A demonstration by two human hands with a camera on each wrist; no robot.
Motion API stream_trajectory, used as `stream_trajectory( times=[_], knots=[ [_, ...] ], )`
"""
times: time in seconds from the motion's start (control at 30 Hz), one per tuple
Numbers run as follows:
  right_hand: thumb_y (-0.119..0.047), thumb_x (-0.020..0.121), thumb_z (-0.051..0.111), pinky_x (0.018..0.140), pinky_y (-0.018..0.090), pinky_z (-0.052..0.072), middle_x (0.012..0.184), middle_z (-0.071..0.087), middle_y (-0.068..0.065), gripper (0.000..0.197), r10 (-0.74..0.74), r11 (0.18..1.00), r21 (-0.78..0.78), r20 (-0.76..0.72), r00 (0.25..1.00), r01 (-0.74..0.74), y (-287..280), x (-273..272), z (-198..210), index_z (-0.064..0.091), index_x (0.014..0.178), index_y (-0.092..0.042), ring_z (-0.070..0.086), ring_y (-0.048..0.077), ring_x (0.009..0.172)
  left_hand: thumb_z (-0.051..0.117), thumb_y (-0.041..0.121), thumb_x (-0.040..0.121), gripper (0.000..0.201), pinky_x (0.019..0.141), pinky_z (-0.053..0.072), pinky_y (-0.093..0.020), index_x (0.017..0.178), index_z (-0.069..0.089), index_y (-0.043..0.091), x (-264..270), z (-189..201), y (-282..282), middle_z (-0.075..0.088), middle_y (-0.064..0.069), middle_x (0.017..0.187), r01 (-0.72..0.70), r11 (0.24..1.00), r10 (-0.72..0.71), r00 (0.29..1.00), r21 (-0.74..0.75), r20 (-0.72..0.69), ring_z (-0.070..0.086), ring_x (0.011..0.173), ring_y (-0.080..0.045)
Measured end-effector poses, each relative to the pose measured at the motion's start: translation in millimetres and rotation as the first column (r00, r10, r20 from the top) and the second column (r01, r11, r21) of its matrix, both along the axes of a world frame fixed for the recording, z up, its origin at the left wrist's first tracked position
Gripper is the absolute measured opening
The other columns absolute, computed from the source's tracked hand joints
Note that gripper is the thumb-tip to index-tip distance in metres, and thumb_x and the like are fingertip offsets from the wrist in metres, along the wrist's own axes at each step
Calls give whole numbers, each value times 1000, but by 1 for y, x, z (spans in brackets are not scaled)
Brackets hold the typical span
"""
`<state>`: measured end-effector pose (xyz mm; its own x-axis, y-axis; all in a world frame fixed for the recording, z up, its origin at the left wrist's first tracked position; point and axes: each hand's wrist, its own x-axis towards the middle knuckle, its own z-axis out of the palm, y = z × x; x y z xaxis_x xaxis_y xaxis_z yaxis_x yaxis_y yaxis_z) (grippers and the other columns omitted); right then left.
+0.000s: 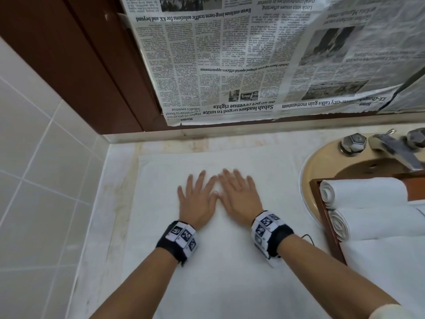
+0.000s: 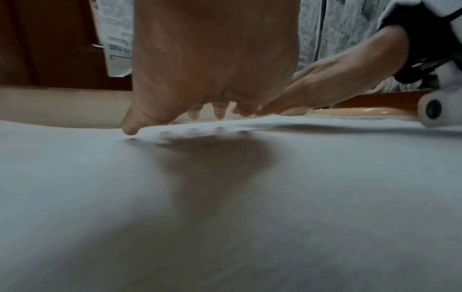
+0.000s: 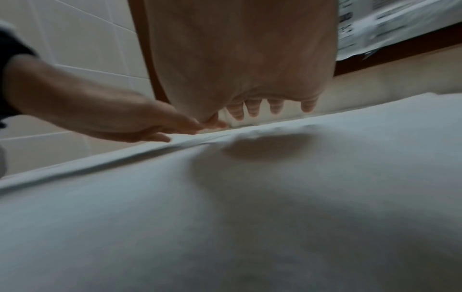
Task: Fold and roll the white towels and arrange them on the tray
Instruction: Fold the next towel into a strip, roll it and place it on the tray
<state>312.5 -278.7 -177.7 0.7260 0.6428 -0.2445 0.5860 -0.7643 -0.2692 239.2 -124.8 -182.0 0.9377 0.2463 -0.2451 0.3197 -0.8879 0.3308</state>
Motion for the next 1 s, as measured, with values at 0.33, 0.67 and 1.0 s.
stream_trajectory(
  times=[0.33, 0.67, 1.0],
  knots=[
    [-54, 102, 5, 121, 51, -4, 162, -20, -10, 62, -320, 940, -133, -19, 947, 315, -81, 26, -12, -12, 156, -29, -16, 19, 151, 13, 59, 101, 56, 121, 0, -58, 156, 3, 48, -58, -14, 66, -7, 11, 167, -223, 969, 230, 971, 102, -63, -7, 154, -25],
    [-56, 99, 5, 119, 44, -15, 159, -21, -15, 64, -32, 999, 27, -69, 997, 34, -27, -77, 5, -8, 156, -29, -21, 13, 148, -3, 63, 93, 65, 119, -6, -59, 155, -6, 46, -86, -12, -32, -21, 18, 162, -17, 1000, 18, 999, 22, -34, -20, 151, -19],
    [-53, 102, 5, 121, 46, -8, 161, -24, -10, 62, -306, 946, -120, -26, 952, 301, -95, -54, -12, -15, 155, -28, -20, 16, 149, -2, 65, 93, 65, 122, -4, -55, 155, -9, 46, -125, -23, 25, -15, 12, 165, -242, 966, 246, 968, 97, -39, -14, 153, -22]
  ],
)
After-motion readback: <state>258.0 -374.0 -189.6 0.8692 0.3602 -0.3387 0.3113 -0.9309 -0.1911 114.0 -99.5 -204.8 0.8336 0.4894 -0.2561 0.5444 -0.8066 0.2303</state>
